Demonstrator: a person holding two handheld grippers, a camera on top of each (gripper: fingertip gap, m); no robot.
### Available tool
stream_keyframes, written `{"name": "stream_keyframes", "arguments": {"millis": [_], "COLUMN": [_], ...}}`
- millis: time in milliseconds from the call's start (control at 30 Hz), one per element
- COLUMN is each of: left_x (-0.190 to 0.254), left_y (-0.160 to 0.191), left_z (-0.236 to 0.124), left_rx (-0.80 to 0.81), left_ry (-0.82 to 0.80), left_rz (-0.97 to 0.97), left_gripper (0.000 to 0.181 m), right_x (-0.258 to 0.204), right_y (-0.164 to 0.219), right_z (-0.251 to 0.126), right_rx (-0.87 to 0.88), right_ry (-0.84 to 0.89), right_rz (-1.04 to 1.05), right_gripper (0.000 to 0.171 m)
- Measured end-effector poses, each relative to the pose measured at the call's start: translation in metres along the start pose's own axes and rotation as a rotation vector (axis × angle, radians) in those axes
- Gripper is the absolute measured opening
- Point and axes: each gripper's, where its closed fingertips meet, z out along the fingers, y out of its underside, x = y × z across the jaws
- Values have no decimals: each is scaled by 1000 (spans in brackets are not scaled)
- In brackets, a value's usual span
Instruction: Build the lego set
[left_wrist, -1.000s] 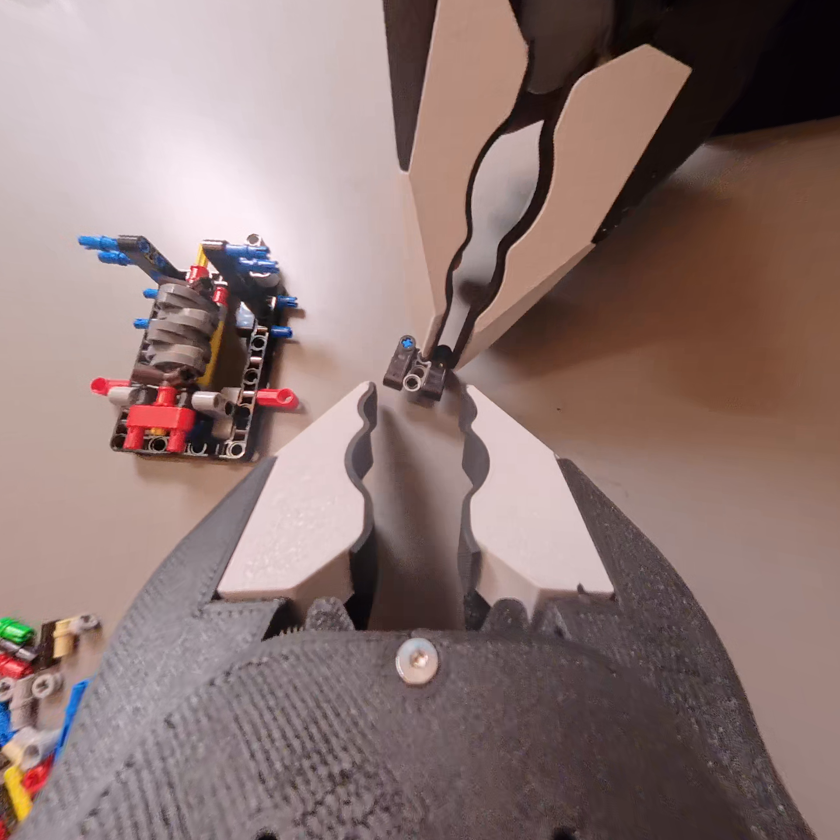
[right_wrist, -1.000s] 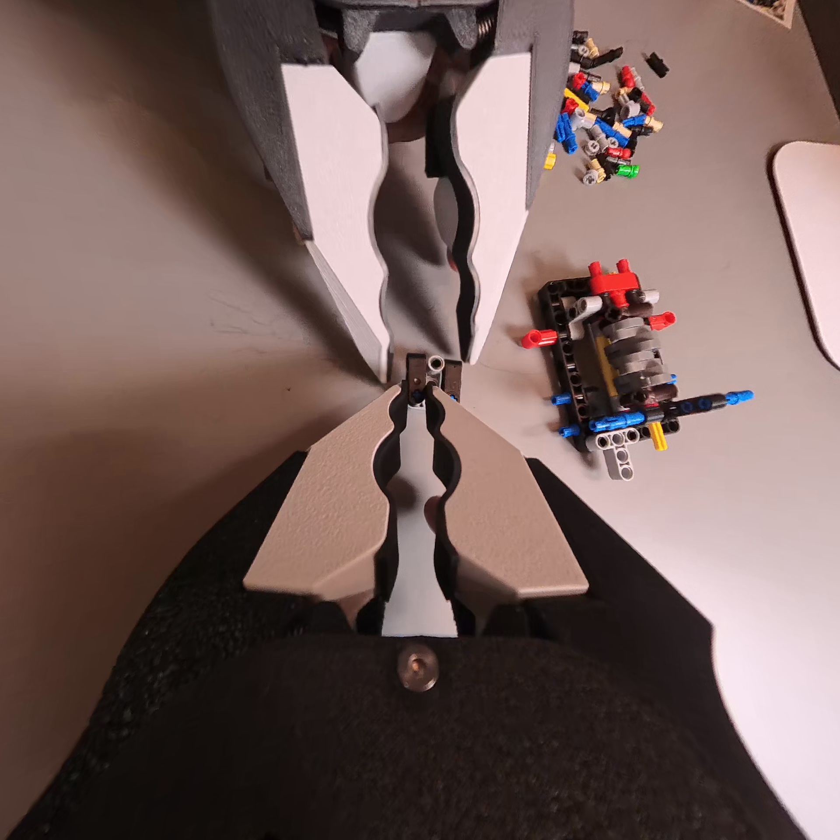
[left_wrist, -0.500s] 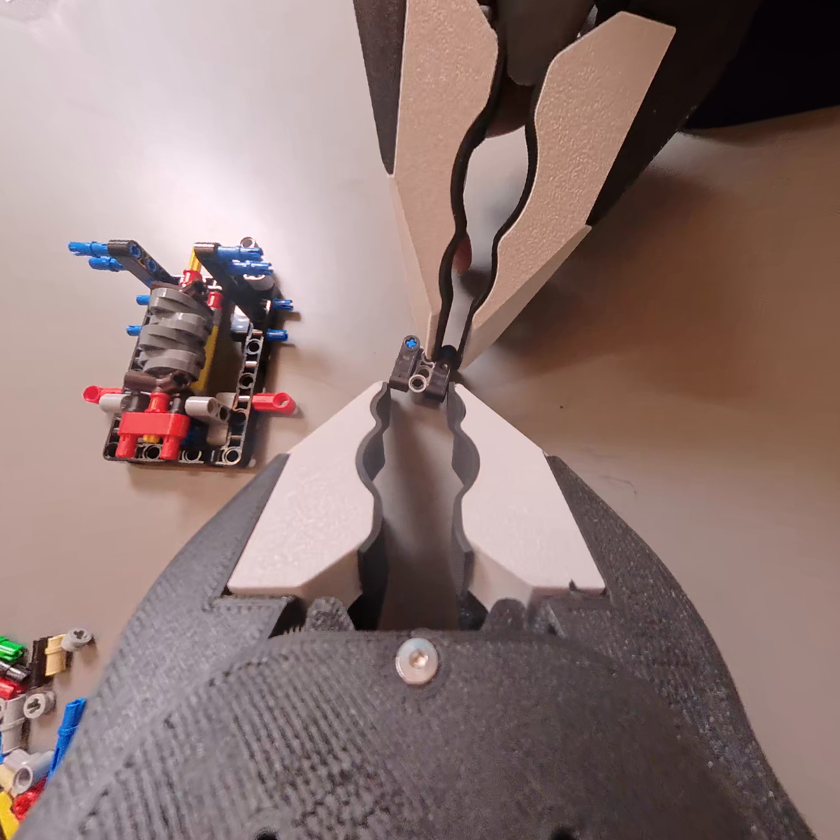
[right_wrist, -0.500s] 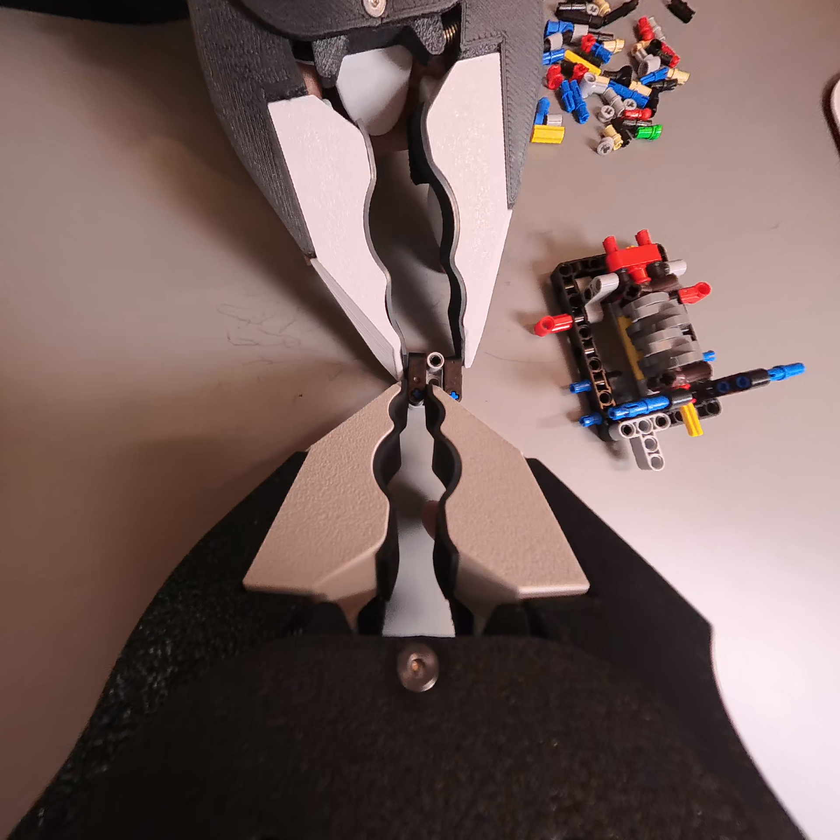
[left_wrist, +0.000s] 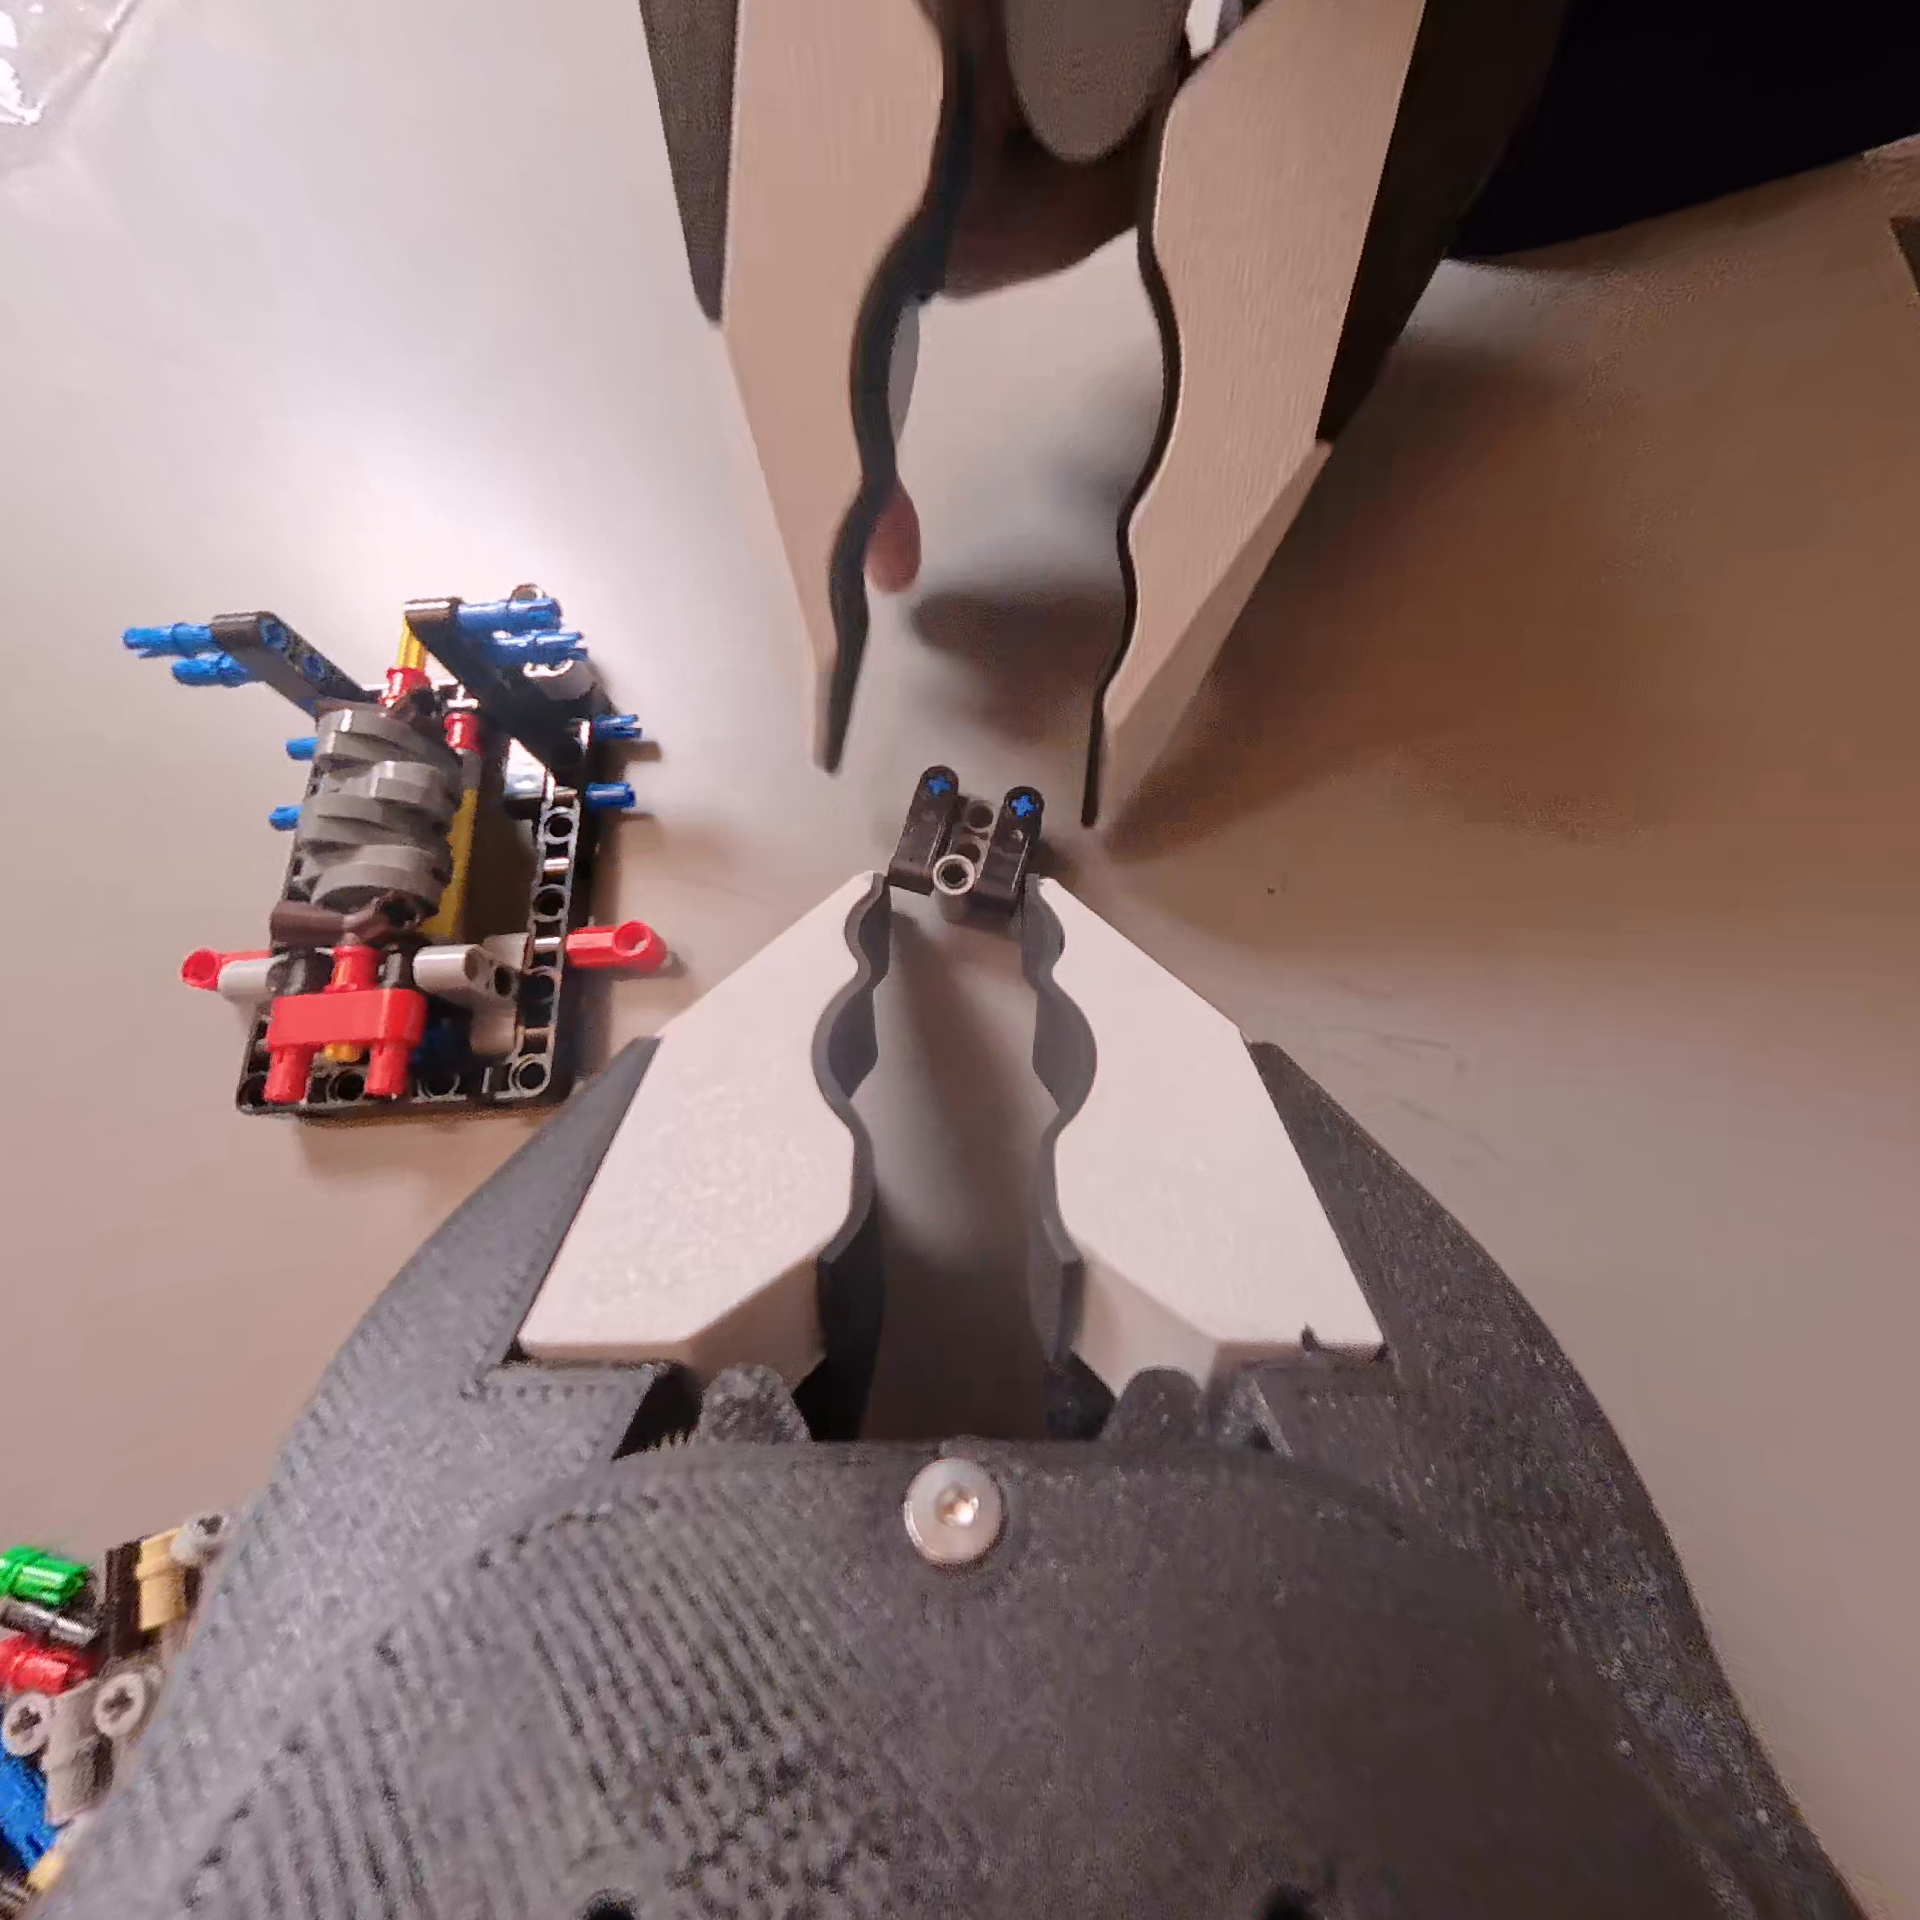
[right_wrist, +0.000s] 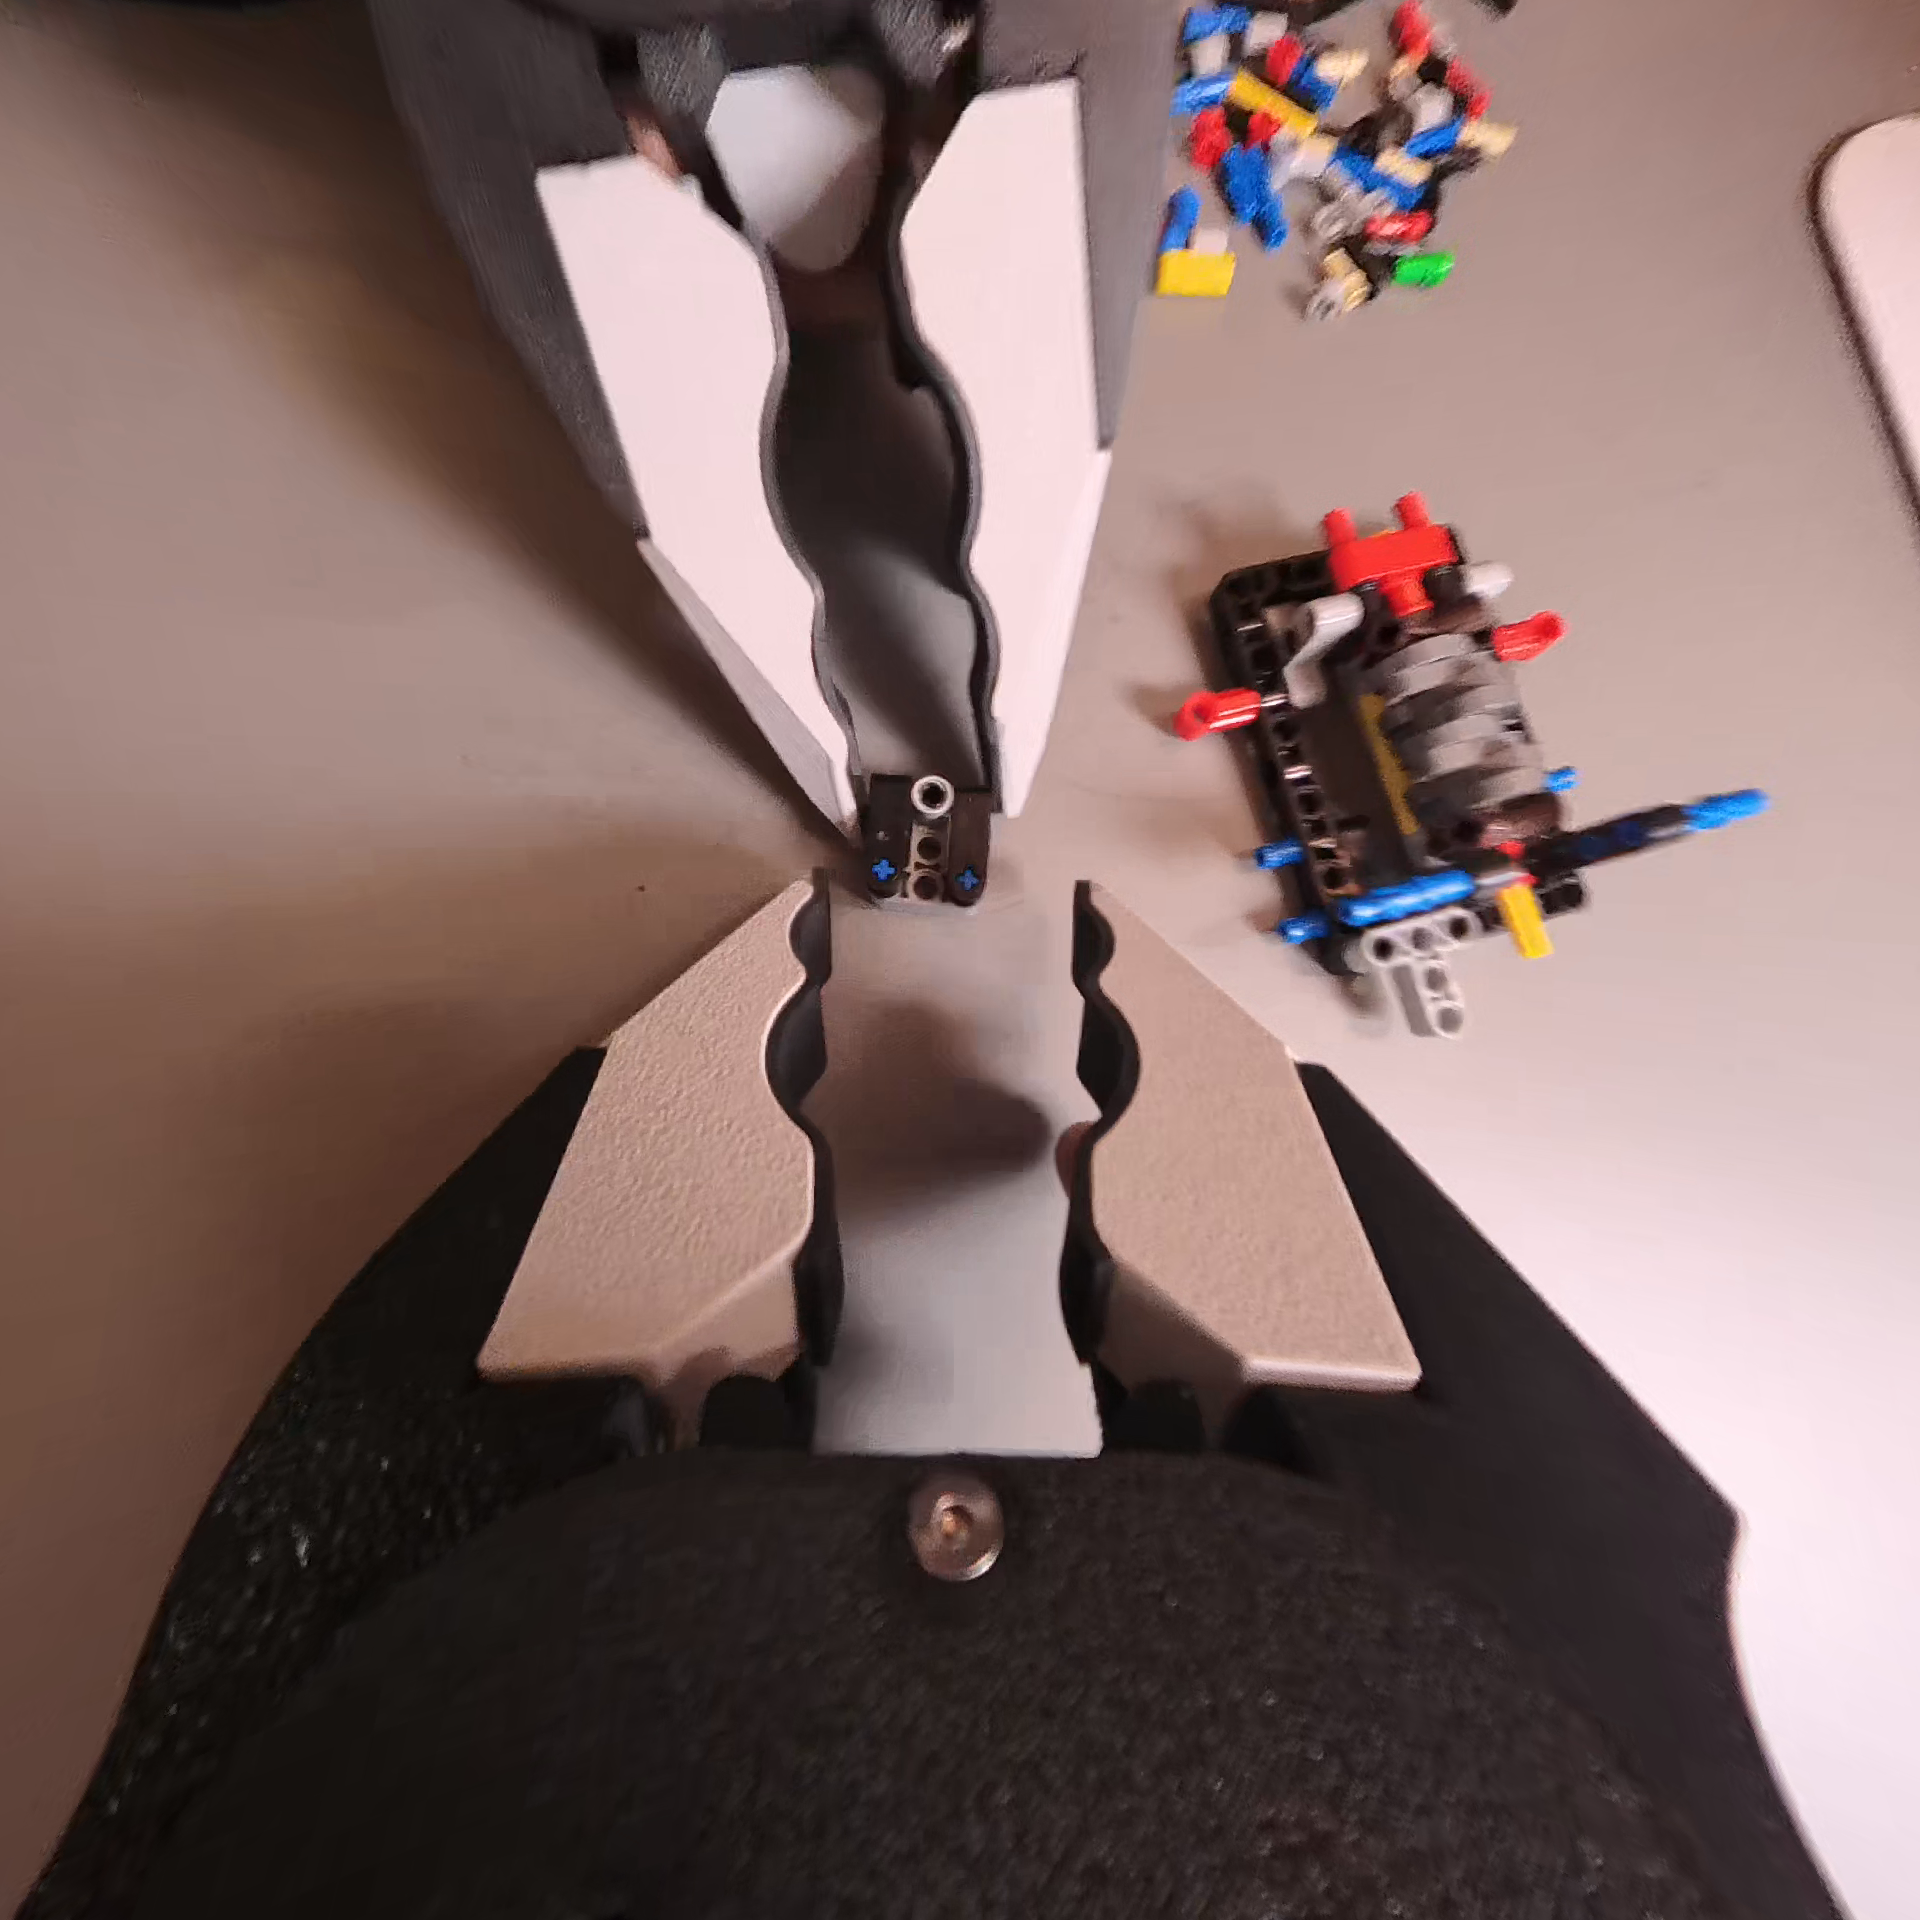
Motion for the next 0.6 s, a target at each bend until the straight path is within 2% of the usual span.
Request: {"name": "stream_keyframes", "arguments": {"millis": [33,100,133,267,367,500,600], "left_x": [0,-6,-10,-24,-35,-29,-15], "left_y": [0,2,3,8,15,13,7], "left_z": [0,-3,-4,-11,-18,-29,-34], "left_rx": [5,5,2,-7,-18,21,47], "left_ry": [3,-33,-60,-135,-201,-183,-131], "left_rz": [9,22,25,-13,-57,-125,-155], "left_gripper": [24,26,27,29,27,27,31], "right_x": [-3,0,1,3,-4,-27,-22], "right_y": [2,2,2,4,6,-1,-8], "right_z": [4,7,8,7,6,2,-10], "right_rx": [-15,-29,-36,-70,-92,-53,41], "right_ry": [-11,26,37,112,128,17,-19], "right_rz": [-2,-1,20,116,131,108,50], "right_gripper": [41,23,22,22,28,32,33]}}
